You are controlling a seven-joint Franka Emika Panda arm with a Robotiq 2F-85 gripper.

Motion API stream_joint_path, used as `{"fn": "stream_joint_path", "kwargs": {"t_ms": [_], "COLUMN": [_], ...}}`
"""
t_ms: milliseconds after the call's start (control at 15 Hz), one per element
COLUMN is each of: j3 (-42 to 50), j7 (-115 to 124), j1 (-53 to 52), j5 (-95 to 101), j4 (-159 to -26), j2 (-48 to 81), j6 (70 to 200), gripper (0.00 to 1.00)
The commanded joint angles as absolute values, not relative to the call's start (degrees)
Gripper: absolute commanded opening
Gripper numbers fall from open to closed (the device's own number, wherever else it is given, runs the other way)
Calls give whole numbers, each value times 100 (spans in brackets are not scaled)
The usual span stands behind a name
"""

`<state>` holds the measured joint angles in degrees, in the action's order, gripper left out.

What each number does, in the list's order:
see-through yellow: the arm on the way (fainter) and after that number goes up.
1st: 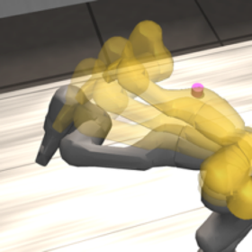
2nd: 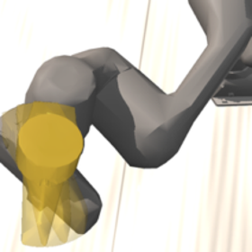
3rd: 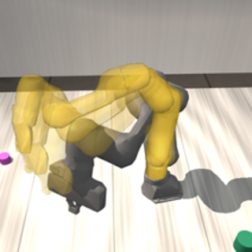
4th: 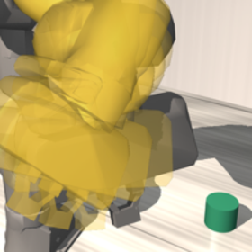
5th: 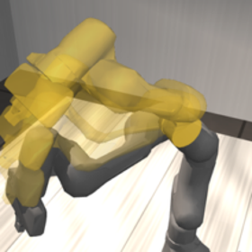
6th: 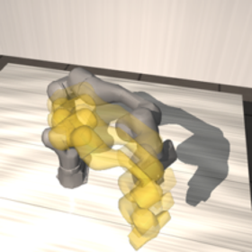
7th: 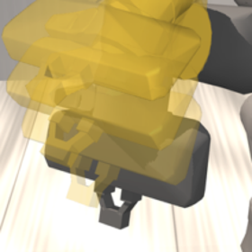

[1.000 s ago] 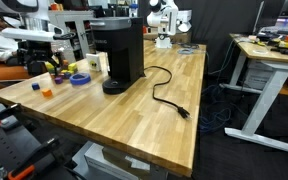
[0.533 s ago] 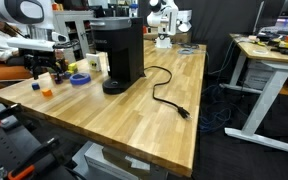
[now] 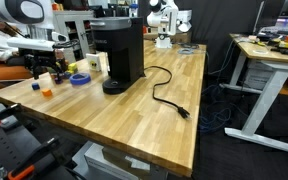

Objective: Put the orange block in the clear container

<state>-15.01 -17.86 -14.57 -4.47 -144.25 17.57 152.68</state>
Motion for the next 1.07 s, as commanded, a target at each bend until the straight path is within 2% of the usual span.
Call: {"fn": "stream_joint_path", "kwargs": {"t_ms": [0,1000], "j3": [-1389,-1336], "j7": [-1157,1148], "j1": [-1480,-2076], "j5": [17,375], "j4": [-14470,-15202], "j2": [1670,1277], "j6": [15275,16096], "gripper": [100,100]}}
